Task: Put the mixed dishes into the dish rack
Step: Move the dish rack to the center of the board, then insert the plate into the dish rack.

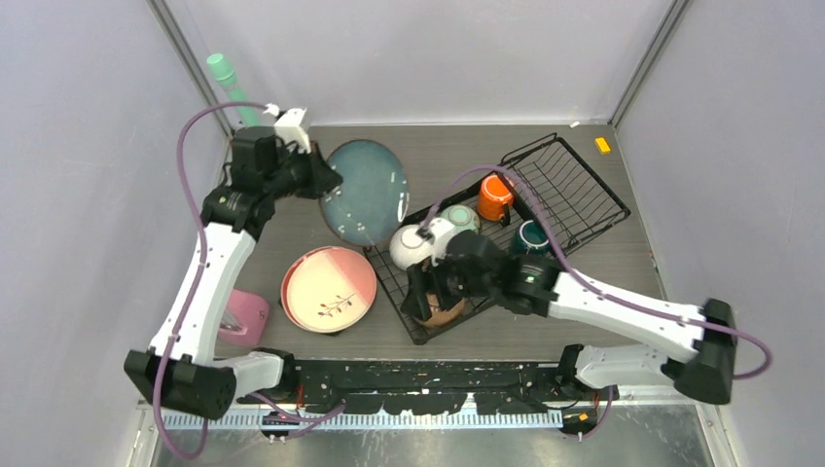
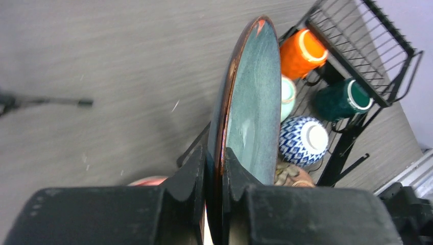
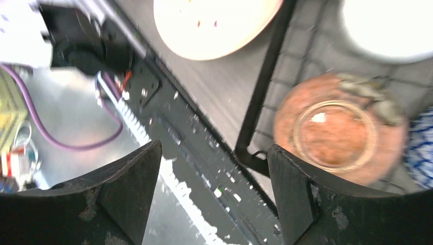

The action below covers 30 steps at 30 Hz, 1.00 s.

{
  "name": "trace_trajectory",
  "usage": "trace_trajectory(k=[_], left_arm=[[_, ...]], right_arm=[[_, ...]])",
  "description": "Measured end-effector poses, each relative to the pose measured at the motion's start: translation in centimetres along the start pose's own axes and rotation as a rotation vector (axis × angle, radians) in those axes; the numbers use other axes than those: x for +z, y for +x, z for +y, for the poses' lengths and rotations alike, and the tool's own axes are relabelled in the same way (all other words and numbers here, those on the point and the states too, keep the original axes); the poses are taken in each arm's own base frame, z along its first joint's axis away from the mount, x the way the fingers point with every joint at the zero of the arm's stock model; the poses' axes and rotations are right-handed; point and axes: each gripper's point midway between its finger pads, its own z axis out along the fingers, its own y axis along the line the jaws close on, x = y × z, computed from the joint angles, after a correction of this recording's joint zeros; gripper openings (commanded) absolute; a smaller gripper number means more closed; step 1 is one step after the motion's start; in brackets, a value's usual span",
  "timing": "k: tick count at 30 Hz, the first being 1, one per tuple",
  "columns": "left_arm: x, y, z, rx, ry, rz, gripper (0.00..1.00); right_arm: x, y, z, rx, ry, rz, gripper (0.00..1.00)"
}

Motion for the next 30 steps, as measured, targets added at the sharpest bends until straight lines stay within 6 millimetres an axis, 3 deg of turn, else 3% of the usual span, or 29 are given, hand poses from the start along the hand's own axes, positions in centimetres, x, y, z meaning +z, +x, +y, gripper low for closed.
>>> trace_trajectory(k=[4,9,13,16,19,23,30], left_arm=[[2.7,-2.7,-3.6,0.093,0.096,-0.013,0.00],[7.5,-5.2,-7.5,0.208,0.165,-0.034,0.00],[11.5,-5.2,-10.5,0.274,0.210,-0.034,0.00],[14.7,-4.1,-12.9,0.337,0.242,-0.023,0.00],[17.5,-3.2,-15.2,0.377,0.271,-0.014,0.00],[20.3,-2.2,-17.8,0.439,0.296,-0.035,0.00],[21.4,-1.4,-21.3,0.553,0.351,-0.095,0.00]], right_arm=[[-4.6,-4.2,-1.9,0.021,0.133,-0.238,0.86],[-12.1,-7.8,-7.1,0.123,0.396,-0.504,0.89],[-18.0,-9.8,-11.2,0.235,0.591,-0.659,0.89],[-21.1,-10.4,-13.8,0.305,0.718,-0.718,0.90],[-22.8,-10.0,-15.8,0.355,0.813,-0.725,0.91],[-23.6,-9.3,-18.2,0.408,0.913,-0.693,0.91],[-23.8,-8.9,-22.3,0.551,0.957,-0.616,0.90]])
